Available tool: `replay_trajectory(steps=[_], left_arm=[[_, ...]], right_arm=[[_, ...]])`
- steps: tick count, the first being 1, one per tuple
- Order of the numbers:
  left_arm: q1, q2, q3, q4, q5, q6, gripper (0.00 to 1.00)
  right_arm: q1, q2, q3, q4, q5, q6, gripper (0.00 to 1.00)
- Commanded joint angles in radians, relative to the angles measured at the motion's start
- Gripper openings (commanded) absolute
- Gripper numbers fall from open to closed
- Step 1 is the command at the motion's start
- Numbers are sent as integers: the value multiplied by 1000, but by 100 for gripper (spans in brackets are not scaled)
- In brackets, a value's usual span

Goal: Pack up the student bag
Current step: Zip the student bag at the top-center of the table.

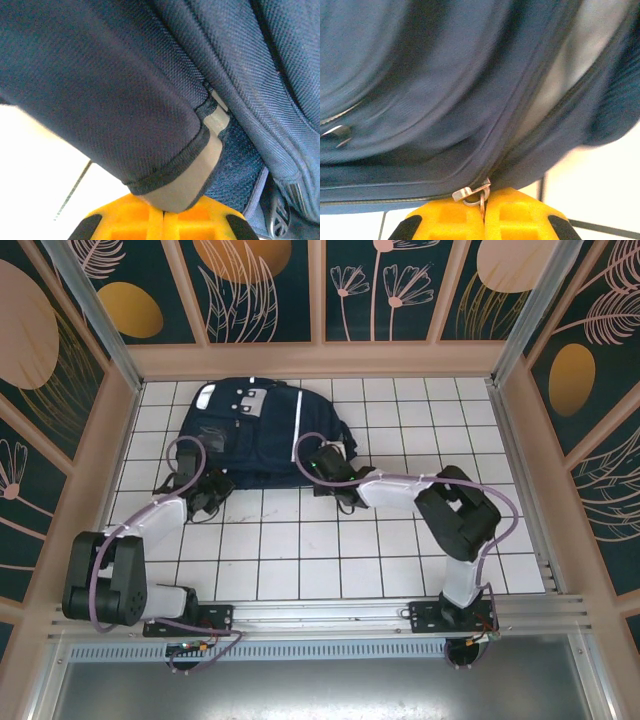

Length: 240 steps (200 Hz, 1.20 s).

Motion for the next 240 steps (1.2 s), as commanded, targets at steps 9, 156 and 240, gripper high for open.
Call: replay_trajectory(steps=[9,156,240], left_arm=[[131,1,62,-86,-128,74,0],[174,-234,-136,-9,157,-94,51],[-75,-210,-221,233,125,-293,51]], right_arm=[[-21,-64,-40,-85,58,-46,0],[276,185,372,-97,-217,-20,0],[279,211,418,-103,-238,-47,0]])
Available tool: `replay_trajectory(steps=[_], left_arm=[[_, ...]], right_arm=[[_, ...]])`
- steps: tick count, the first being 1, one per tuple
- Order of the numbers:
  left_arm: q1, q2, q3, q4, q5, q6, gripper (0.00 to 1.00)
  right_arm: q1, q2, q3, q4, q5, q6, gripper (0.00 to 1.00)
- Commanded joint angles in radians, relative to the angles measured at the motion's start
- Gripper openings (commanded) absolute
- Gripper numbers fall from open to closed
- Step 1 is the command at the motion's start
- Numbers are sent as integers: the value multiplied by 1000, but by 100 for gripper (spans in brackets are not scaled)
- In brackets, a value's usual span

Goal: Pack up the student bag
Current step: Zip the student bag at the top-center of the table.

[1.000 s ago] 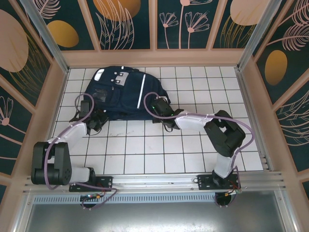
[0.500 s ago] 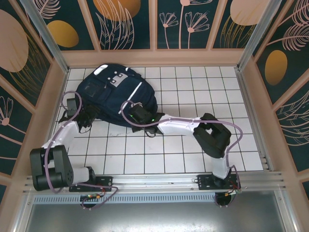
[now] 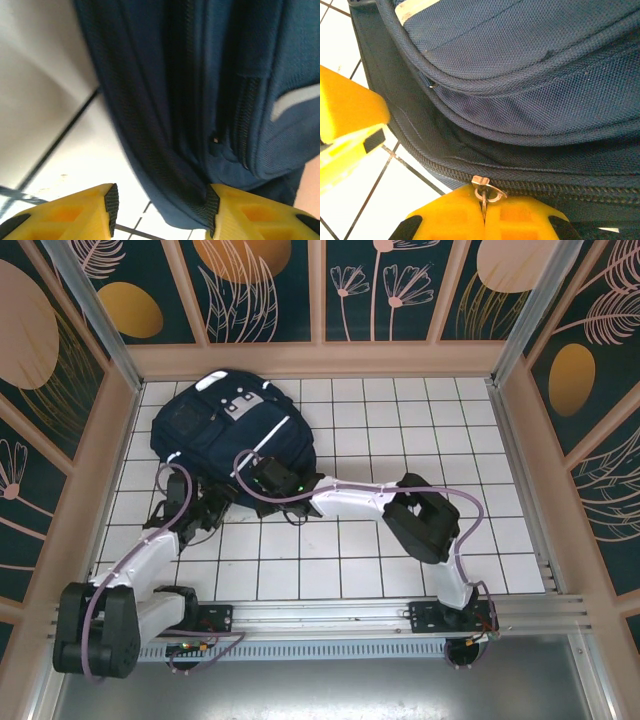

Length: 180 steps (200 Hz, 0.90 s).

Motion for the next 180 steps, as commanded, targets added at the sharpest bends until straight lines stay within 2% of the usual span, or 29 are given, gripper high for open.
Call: replay_trajectory(steps=[1,35,44,69,100,127,180], left_arm=[[-43,38,8,115,-12,-72,51],[-116,121,36,176,-38,-103,50],[-131,139,39,189,-41,-111,41],[-137,139,47,146,-83,-110,0],[-129,99,82,8,-166,-67,0],[-94,82,94,-53,-171,-36,0],[-23,3,87,-157,-170,27,0]], right_arm=[[10,10,41,25,-26,-22,0],[15,8,49,23,-54,-22,0],[16,8,52,21,-52,-22,0],[15,2,45,9,-35,-19,0],[-2,-37,-14,1,20,-21,0],[-54,-98,-112,-1,64,-36,0],[-262,-180,-258,21,133,-126,0]])
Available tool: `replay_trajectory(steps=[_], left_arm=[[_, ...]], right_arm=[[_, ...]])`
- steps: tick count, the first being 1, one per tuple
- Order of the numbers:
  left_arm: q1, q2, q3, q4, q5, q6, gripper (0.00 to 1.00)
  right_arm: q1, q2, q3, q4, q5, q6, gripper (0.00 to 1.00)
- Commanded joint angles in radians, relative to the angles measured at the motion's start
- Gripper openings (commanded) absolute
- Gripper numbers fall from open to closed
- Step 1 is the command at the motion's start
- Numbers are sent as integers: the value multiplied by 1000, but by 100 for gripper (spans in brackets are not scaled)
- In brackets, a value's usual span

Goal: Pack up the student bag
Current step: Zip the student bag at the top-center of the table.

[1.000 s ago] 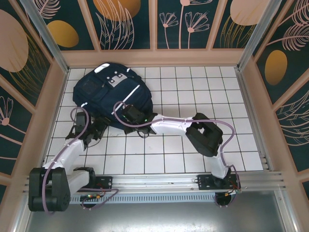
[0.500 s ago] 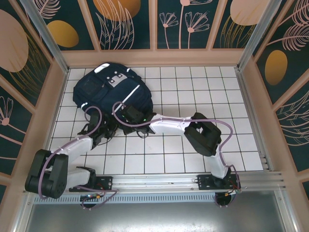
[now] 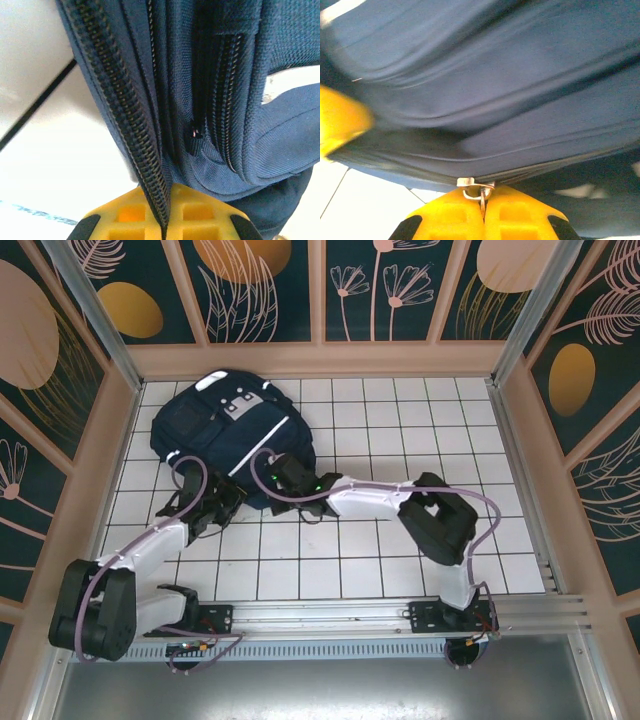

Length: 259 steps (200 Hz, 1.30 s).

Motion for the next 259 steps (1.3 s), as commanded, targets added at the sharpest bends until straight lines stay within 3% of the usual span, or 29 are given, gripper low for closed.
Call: replay_trajectory(steps=[1,37,84,131,176,230,259], left_arm=[[50,-53,16,-111,-91,69,0],[61,-92,1,-140,-91,85,0],[111,-37,40,-154,-57,175,0],[166,84,135,-164,-65,297,0],[184,233,241,-140,-35,376,0],[219,384,375,-174,-39,457,0],[227,388,405,-200,-29,470,27]], right_arm=[[-145,-40,-57,-59,141,-64,0],[-261,-11,-34,-49,138,-128,0],[-249,-60,-55,-52,127,-149,0],[-147,-144,-127,-71,157,-124,0],[35,-199,-147,-95,177,-80,0],[194,-61,-3,-97,121,-33,0],[221,36,103,-74,64,-49,0]])
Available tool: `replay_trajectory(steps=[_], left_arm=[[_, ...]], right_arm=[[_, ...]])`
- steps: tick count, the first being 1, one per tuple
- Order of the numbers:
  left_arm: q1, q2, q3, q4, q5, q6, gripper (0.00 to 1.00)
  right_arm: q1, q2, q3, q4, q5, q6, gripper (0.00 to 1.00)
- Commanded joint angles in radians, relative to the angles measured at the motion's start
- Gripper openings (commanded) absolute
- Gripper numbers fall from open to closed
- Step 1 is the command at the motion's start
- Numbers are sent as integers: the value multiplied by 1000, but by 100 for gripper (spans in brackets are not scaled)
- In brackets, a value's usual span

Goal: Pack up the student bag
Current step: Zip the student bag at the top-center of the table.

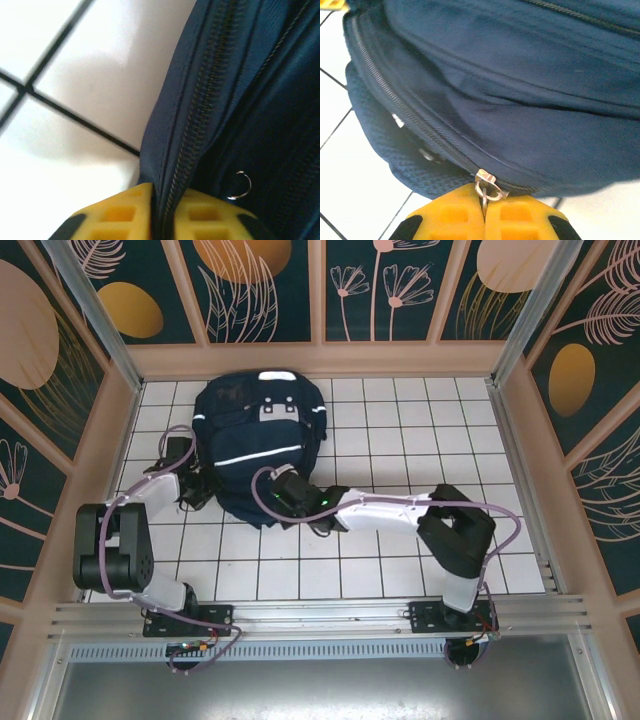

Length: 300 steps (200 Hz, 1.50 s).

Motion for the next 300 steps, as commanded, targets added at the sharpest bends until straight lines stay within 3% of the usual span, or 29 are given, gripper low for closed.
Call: replay_trajectory(steps=[1,22,42,85,115,174,190,203,209,220,228,262,300], left_arm=[[1,-3,52,57,8,33,28],[1,-52,34,32,19,17,46],[1,-136,-26,29,50,-31,55],[-1,-309,-220,121,184,-215,57],[-24,-395,-308,182,221,-295,58],[-162,-375,-360,372,218,-448,66],[-188,-347,-358,405,202,-471,64],[-205,-322,-358,421,196,-484,56],[-211,-315,-361,427,190,-485,46],[-213,-312,-368,427,178,-489,16],[-212,-319,-367,404,154,-481,0],[-196,-348,-334,262,52,-409,0],[-87,-383,-303,144,46,-311,0]], right_arm=[[39,67,99,15,-83,3,0],[43,133,173,4,-97,-6,0],[36,149,188,14,-94,-3,0],[10,155,203,26,-115,-3,0],[2,154,207,35,-125,-2,0],[4,154,204,38,-146,1,0],[7,152,204,36,-148,3,0],[9,150,202,36,-146,4,0],[9,149,202,33,-142,6,0],[9,145,198,31,-135,9,0],[10,142,194,26,-126,9,0],[-21,89,121,17,-66,0,0],[-143,-14,-32,26,-3,-31,0]])
